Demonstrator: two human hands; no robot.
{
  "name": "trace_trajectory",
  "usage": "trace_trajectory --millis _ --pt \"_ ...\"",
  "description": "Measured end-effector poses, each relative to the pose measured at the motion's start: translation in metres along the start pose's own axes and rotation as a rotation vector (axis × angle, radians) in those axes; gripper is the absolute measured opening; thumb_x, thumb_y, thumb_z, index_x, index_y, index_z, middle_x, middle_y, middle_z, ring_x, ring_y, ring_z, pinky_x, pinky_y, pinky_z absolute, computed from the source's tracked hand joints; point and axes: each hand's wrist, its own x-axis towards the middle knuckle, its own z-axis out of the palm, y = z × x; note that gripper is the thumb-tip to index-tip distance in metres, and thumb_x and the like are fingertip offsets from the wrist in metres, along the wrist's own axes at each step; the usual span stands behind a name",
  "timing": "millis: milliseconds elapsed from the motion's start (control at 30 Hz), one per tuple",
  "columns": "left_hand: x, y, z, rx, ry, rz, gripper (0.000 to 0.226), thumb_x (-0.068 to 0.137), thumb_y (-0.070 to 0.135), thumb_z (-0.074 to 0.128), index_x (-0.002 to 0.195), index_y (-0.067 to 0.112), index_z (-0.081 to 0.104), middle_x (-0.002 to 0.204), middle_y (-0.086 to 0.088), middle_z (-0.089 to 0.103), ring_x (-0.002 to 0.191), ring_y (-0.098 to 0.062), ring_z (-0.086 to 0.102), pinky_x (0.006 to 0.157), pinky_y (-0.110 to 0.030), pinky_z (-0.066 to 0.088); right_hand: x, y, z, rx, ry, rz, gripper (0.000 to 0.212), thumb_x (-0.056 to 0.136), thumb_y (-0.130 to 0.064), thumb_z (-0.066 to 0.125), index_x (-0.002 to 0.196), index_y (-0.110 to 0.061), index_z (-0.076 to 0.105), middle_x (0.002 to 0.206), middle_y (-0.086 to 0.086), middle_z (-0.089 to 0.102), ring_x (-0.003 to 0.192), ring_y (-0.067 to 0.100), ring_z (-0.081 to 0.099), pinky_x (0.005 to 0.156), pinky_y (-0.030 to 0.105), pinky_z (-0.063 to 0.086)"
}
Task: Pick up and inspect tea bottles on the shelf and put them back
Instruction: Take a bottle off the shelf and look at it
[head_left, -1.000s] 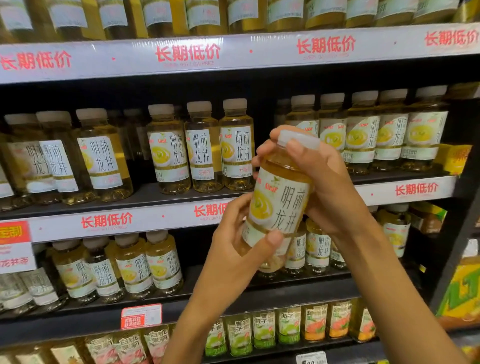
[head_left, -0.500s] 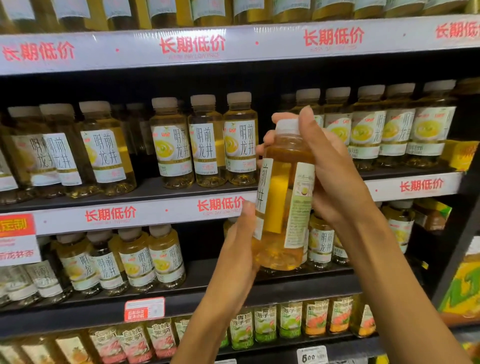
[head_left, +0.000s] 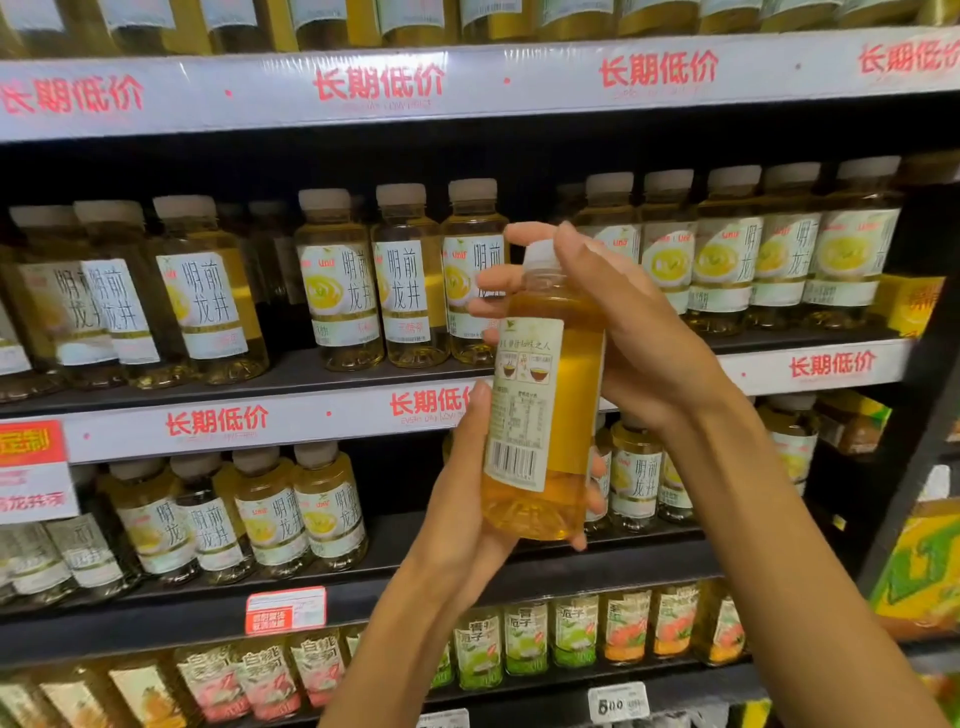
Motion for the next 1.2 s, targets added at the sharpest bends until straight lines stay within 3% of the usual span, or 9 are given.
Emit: trace_trajectory --millis 167,267,433,600,700,767,967,1100,1200 --pt "0.005 -0.004 -0.002 0.389 0.274 0.247 0.05 0.091 0.063 0.033 0.118 0.032 0.061 0.114 0.006 0.07 0.109 -0.01 0.064 0.098 -0.036 0.05 -0.003 -0.002 0.003 -0.223 0.183 -0.138 0.018 0.094 -0.028 0.055 0.107 -0.018 0.062 0.089 0.002 0.071 0.09 0.015 0.07 0.073 0.024 0.055" --pt "0.008 -0.005 0.008 0.578 0.26 0.336 0.049 0.086 0.063 0.043 0.124 0.034 0.054 0.114 0.015 0.067 0.109 -0.002 0.062 0.088 -0.019 0.051 -0.002 -0.003 0.004 -0.336 0.257 -0.168 0.014 0.095 -0.031 0.055 0.106 -0.024 0.062 0.096 0.002 0.071 0.092 0.011 0.068 0.073 0.022 0.055" --pt "0.017 0.0 0.012 0.444 0.241 0.266 0.056 0.078 0.071 0.044 0.116 0.033 0.062 0.111 0.005 0.072 0.105 -0.012 0.067 0.09 -0.034 0.054 0.001 -0.009 -0.012 -0.073 0.076 0.021 0.034 0.098 -0.026 0.047 0.13 -0.019 0.054 0.121 0.007 0.066 0.108 0.018 0.064 0.087 0.033 0.056" --pt "0.029 0.003 0.013 0.374 0.214 0.209 0.065 0.075 0.071 0.043 0.119 0.027 0.063 0.112 0.0 0.072 0.107 -0.017 0.066 0.091 -0.036 0.053 0.004 -0.004 -0.02 -0.004 0.079 -0.062 0.035 0.097 -0.016 0.046 0.132 -0.02 0.051 0.122 0.016 0.062 0.111 0.031 0.061 0.087 0.039 0.054" --pt "0.04 0.003 0.016 0.538 0.294 0.369 0.045 0.089 0.055 0.038 0.119 0.027 0.057 0.108 0.014 0.069 0.104 0.001 0.064 0.081 -0.014 0.051 0.005 -0.005 -0.021 -0.092 0.18 -0.191 0.03 0.098 -0.014 0.048 0.127 -0.019 0.055 0.12 0.015 0.063 0.112 0.032 0.061 0.086 0.037 0.056" --pt "0.048 0.006 0.013 0.648 0.376 0.469 0.043 0.091 0.049 0.042 0.124 0.022 0.052 0.106 0.019 0.065 0.102 0.006 0.061 0.077 -0.01 0.049 0.008 -0.006 -0.021 -0.22 0.25 -0.297 0.028 0.097 -0.013 0.052 0.125 -0.019 0.056 0.108 0.003 0.066 0.104 0.019 0.064 0.083 0.031 0.056" --pt "0.065 0.0 0.011 1.103 0.445 0.494 0.069 0.085 0.036 0.068 0.143 0.023 0.033 0.142 0.01 0.041 0.132 -0.002 0.036 0.107 -0.016 0.033 0.026 -0.001 -0.03 -0.403 0.375 -0.408 0.031 0.096 -0.01 0.056 0.126 -0.011 0.053 0.117 0.003 0.06 0.103 0.009 0.061 0.085 0.025 0.053" --pt "0.08 -0.002 0.014 1.116 0.546 0.482 0.065 0.087 0.026 0.068 0.143 0.017 0.036 0.141 0.005 0.045 0.129 -0.01 0.041 0.106 -0.034 0.04 0.036 0.008 -0.039 -0.428 0.376 -0.388 0.032 0.096 -0.01 0.056 0.127 -0.01 0.052 0.123 0.006 0.058 0.109 0.011 0.06 0.087 0.026 0.053" --pt "0.087 -0.005 0.017 1.157 0.597 0.492 0.062 0.089 0.024 0.066 0.143 0.014 0.037 0.139 0.002 0.045 0.128 -0.012 0.043 0.104 -0.035 0.042 0.046 0.015 -0.043 -0.494 0.411 -0.37 0.031 0.095 -0.014 0.058 0.125 -0.016 0.049 0.128 0.01 0.052 0.117 0.02 0.055 0.096 0.043 0.05"
